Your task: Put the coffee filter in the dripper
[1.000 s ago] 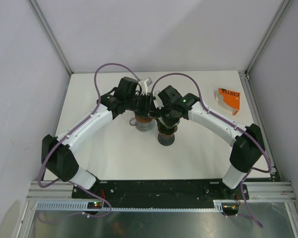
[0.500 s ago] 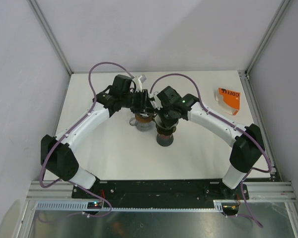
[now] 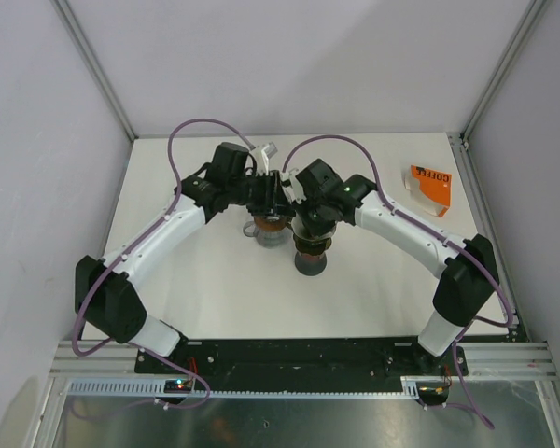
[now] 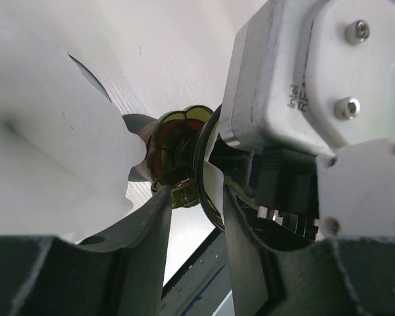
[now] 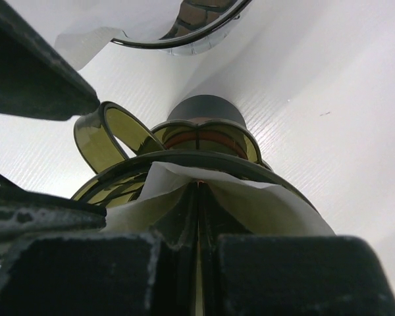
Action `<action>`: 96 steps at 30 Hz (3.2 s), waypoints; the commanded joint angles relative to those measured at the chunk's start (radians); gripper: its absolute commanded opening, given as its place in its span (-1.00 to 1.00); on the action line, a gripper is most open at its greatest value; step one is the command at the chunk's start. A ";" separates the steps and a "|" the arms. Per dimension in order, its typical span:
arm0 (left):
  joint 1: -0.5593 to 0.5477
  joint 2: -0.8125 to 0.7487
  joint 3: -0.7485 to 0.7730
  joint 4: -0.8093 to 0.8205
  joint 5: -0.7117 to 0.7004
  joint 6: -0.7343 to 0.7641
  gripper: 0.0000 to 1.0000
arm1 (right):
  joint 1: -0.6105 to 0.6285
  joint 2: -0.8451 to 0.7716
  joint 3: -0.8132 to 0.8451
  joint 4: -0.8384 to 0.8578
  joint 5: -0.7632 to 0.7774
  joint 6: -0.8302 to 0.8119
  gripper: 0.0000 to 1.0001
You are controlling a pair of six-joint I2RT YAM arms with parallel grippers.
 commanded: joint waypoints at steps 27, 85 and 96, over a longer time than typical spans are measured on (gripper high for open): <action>-0.004 -0.054 0.038 0.015 -0.037 0.047 -0.18 | 0.012 -0.213 0.092 0.061 0.047 -0.044 -1.00; -0.032 0.274 0.267 -0.205 -0.320 0.802 -1.00 | -0.575 -0.662 -0.314 0.229 0.047 0.050 0.74; -0.032 0.357 0.235 -0.240 -0.268 0.813 -1.00 | -0.577 -0.657 -0.339 0.236 -0.004 0.044 0.74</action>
